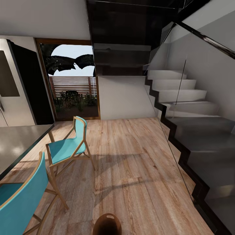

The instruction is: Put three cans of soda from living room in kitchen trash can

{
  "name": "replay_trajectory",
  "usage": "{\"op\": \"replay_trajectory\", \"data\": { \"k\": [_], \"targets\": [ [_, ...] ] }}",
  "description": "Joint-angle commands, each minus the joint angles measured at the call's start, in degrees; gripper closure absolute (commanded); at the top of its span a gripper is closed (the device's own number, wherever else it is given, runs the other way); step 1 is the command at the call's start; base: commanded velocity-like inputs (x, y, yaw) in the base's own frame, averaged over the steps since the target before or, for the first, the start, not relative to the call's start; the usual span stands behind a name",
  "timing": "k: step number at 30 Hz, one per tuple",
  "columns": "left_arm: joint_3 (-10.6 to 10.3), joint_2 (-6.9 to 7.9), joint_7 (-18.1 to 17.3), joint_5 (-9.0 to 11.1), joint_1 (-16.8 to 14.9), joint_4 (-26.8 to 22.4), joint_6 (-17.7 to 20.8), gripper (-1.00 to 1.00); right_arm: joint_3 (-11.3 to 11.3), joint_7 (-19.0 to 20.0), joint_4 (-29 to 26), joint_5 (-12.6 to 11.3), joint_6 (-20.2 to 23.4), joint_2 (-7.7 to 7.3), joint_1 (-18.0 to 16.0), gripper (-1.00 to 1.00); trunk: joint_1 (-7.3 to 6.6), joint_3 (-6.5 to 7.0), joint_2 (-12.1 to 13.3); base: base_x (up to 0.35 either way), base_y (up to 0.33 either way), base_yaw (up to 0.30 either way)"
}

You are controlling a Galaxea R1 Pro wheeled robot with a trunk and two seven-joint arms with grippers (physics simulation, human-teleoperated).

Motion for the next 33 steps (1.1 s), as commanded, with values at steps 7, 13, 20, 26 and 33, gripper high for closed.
{"op": "replay_trajectory", "data": {
  "k": [7, 13, 20, 26, 33],
  "targets": [
    [0.0, 0.0, 0.0, 0.0, 0.0, 0.0, 0.0, -1.0, 0.0, 0.0, 0.0, 0.0, 0.0, 0.0, 0.0, -1.0, 0.0, 0.0, 0.0, 0.0, 0.0, 0.0],
    [0.0, 0.0, 0.0, 0.0, 0.0, 0.0, 0.0, -1.0, 0.0, 0.0, 0.0, 0.0, 0.0, 0.0, 0.0, -1.0, 0.0, 0.0, 0.0, 0.0, 0.0, 0.0],
    [0.0, 0.0, 0.0, 0.0, 0.0, 0.0, 0.0, -1.0, 0.0, 0.0, 0.0, 0.0, 0.0, 0.0, 0.0, -1.0, 0.0, 0.0, 0.0, 0.0, 0.0, 0.0],
    [0.0, 0.0, 0.0, 0.0, 0.0, 0.0, 0.0, -1.0, 0.0, 0.0, 0.0, 0.0, 0.0, 0.0, 0.0, -1.0, 0.0, 0.0, 0.0, 0.0, 0.0, 0.0],
    [0.0, 0.0, 0.0, 0.0, 0.0, 0.0, 0.0, -1.0, 0.0, 0.0, 0.0, 0.0, 0.0, 0.0, 0.0, -1.0, 0.0, 0.0, 0.0, 0.0, 0.0, 0.0]
  ]
}}
